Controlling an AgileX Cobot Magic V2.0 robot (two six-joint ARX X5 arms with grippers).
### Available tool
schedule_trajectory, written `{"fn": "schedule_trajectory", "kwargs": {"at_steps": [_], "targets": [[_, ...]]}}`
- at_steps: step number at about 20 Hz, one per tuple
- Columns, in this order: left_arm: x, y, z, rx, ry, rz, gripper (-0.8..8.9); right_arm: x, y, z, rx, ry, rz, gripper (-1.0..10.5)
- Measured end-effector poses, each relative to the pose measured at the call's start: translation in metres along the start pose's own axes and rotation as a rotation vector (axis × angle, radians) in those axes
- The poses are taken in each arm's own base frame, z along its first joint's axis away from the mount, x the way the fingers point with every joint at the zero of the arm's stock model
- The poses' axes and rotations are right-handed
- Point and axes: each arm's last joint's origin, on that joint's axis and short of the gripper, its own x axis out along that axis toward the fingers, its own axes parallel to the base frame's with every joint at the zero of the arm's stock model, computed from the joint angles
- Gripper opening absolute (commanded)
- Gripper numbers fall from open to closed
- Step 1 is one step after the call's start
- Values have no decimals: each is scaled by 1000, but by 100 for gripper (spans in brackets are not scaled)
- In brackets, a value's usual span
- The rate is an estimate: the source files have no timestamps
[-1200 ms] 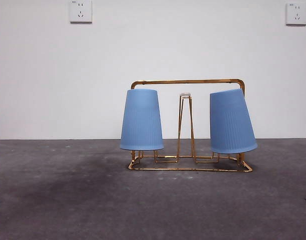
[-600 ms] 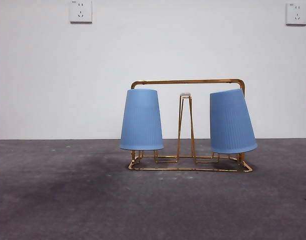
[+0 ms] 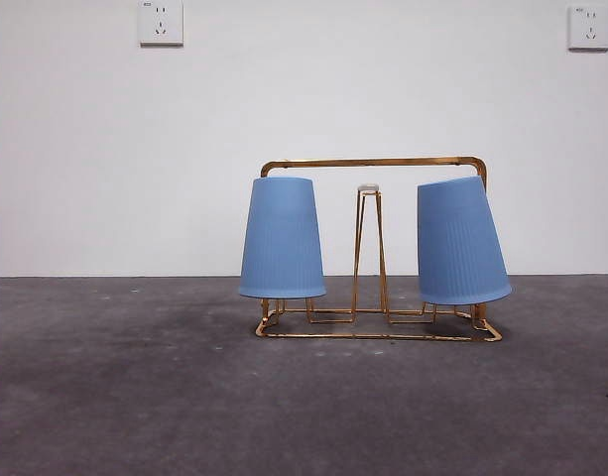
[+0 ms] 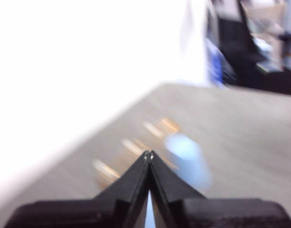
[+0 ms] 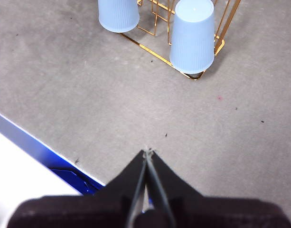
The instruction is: Pick up cup 1,put cup 1 in the cup rack,pick up cup 2,put cup 2 in the cup rack
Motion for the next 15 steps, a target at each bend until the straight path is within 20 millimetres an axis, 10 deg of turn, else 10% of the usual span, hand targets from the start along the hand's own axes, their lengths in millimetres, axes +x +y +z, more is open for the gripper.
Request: {"fn": "schedule_trajectory", "kwargs": {"at_steps": [4,15], "targets": [[-27,18,-34,120,-85,222,-4,0,0,0,0,0,0,1],[-33,-3,-216,-8,78,495,-3,0,0,0,0,0,0,1]]}}
